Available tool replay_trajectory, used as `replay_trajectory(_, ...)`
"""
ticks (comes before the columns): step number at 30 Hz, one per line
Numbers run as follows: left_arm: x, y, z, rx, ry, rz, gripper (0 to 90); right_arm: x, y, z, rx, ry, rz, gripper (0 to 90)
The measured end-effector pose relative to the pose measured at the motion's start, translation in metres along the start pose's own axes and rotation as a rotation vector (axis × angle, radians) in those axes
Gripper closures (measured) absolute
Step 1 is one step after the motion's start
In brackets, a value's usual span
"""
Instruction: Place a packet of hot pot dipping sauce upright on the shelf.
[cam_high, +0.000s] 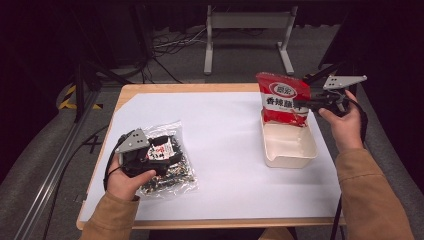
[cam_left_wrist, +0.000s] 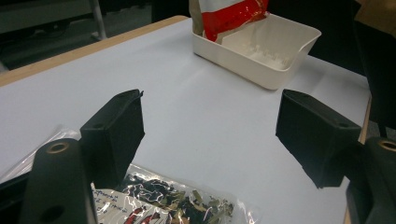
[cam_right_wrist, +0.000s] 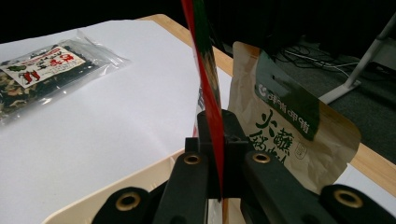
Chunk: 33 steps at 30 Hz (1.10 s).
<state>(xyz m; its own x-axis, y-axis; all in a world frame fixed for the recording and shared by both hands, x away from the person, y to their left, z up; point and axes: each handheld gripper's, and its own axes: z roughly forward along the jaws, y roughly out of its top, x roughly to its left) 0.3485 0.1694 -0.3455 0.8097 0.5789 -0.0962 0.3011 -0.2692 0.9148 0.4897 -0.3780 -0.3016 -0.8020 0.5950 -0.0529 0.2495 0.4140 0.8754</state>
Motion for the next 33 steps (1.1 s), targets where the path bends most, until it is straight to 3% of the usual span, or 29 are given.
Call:
replay_trajectory(10,0.001,0.0,-0.001,0.001,-0.005,-0.005,23.7,-0.006,-0.009,0.013,-0.003,-0.014,0.004,88.9)
replay_trajectory(17,0.003,-0.001,-0.001,0.001,-0.001,-0.006,23.7,-0.006,-0.016,0.02,-0.011,-0.053,-0.001,88.8)
replay_trajectory(25,0.003,-0.002,-0.001,0.004,-0.002,-0.005,23.6,-0.005,-0.028,0.023,0.048,-0.087,0.032,88.6)
replay_trajectory(29,0.003,-0.002,0.0,0.008,-0.003,-0.006,23.6,-0.006,-0.035,0.023,0.11,-0.117,0.041,88.3)
replay_trajectory(33,0.002,-0.002,0.001,0.009,-0.005,-0.012,23.6,-0.008,-0.043,0.022,0.132,-0.125,0.079,88.0)
